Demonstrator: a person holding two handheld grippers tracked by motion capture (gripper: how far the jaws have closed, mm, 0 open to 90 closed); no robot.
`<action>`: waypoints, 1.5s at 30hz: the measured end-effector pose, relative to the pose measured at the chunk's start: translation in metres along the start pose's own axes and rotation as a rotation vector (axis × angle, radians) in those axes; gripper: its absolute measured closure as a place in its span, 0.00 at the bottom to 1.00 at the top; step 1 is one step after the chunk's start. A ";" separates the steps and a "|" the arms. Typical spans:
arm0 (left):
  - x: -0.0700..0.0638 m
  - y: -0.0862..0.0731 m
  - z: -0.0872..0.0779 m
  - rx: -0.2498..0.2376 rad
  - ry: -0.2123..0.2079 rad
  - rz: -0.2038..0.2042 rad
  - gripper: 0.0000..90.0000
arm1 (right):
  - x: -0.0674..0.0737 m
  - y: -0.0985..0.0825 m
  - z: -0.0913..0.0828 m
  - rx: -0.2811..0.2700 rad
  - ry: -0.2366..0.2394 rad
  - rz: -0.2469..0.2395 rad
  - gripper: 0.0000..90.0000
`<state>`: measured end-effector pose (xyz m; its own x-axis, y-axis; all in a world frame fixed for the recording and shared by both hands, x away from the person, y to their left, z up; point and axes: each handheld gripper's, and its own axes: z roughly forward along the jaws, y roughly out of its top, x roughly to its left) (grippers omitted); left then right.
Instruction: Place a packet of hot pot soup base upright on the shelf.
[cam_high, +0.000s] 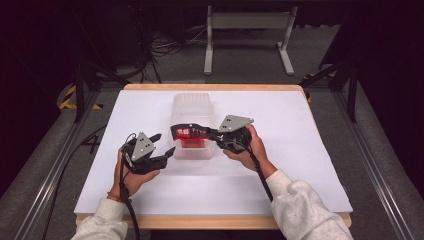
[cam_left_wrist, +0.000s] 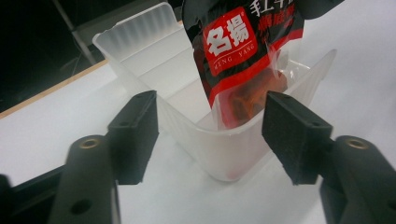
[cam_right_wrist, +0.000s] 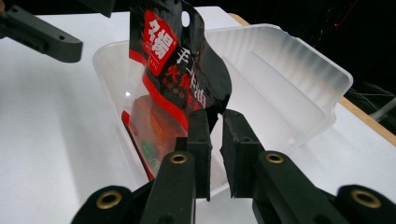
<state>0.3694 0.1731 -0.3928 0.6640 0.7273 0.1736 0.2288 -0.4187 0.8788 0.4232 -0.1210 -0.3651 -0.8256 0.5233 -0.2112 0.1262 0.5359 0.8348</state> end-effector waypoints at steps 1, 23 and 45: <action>-0.001 -0.001 -0.001 0.005 0.002 0.003 0.36 | 0.000 0.000 -0.001 0.000 -0.001 -0.002 0.90; -0.017 -0.027 -0.008 0.085 0.000 0.025 0.22 | -0.001 0.001 -0.015 0.029 -0.035 -0.046 0.89; -0.027 -0.058 -0.010 0.156 -0.005 0.026 0.21 | -0.007 -0.009 -0.037 0.111 -0.097 -0.114 0.75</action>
<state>0.3313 0.1832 -0.4440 0.6749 0.7123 0.1926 0.3191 -0.5171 0.7942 0.4071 -0.1541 -0.3525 -0.7815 0.5137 -0.3542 0.0987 0.6623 0.7427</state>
